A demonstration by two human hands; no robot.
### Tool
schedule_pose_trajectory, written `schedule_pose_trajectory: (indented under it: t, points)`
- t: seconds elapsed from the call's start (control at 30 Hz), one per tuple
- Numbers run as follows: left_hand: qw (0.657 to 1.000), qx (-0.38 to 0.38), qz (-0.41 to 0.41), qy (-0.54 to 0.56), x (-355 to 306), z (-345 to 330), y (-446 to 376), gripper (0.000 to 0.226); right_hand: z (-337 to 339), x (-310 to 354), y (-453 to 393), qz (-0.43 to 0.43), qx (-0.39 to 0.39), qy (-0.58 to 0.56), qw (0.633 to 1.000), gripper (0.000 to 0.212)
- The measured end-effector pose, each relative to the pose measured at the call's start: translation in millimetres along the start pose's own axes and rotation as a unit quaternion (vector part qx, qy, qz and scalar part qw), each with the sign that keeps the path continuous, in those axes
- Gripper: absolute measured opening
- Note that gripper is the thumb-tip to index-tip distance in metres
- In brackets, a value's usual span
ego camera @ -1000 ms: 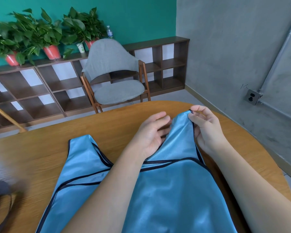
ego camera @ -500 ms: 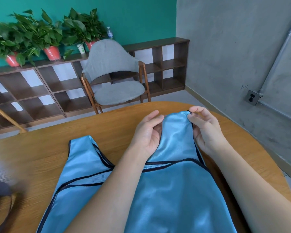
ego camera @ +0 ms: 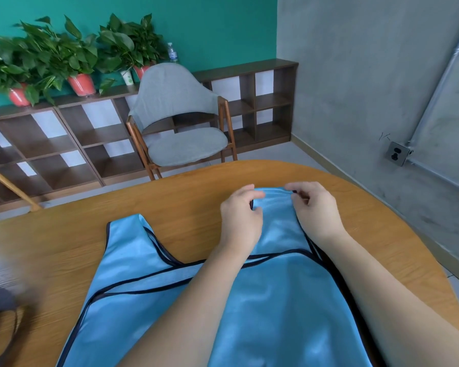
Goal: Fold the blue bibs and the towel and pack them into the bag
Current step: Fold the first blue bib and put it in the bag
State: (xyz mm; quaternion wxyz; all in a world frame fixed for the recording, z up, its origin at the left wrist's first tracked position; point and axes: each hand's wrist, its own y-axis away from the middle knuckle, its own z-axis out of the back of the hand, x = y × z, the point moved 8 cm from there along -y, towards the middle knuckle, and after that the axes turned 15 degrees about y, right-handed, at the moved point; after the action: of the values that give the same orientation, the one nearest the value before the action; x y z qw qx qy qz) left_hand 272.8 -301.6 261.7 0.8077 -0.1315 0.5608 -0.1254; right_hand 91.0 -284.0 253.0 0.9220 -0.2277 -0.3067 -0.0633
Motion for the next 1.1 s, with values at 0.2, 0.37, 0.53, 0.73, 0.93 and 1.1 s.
schedule_pose_trajectory:
  t: [0.2, 0.37, 0.53, 0.73, 0.93, 1.1]
  points:
    - [0.937, 0.176, 0.006, -0.301, 15, -19, 6, 0.048, -17, -10, 4, -0.005, 0.11, 0.261, 0.959, 0.046]
    - [0.896, 0.241, 0.091, -0.363, 28, -18, 13, 0.067, -30, -5, 8, 0.03, 0.17, 0.321, 0.931, 0.062]
    - [0.906, 0.269, 0.112, -0.308, 13, 20, 33, 0.068, 4, 7, 20, 0.011, 0.142, 0.092, 0.985, 0.055]
    - [0.941, 0.25, 0.051, -0.225, 1, 133, 83, 0.074, 56, 47, 68, 0.065, 0.187, 0.011, 0.98, 0.029]
    - [0.954, 0.188, 0.075, -0.221, 19, 225, 121, 0.071, 29, 77, 103, 0.147, 0.291, 0.131, 0.936, 0.045]
    - [0.953, 0.189, 0.145, -0.19, 40, 247, 135, 0.069, 7, 78, 107, 0.165, 0.299, 0.269, 0.901, 0.045]
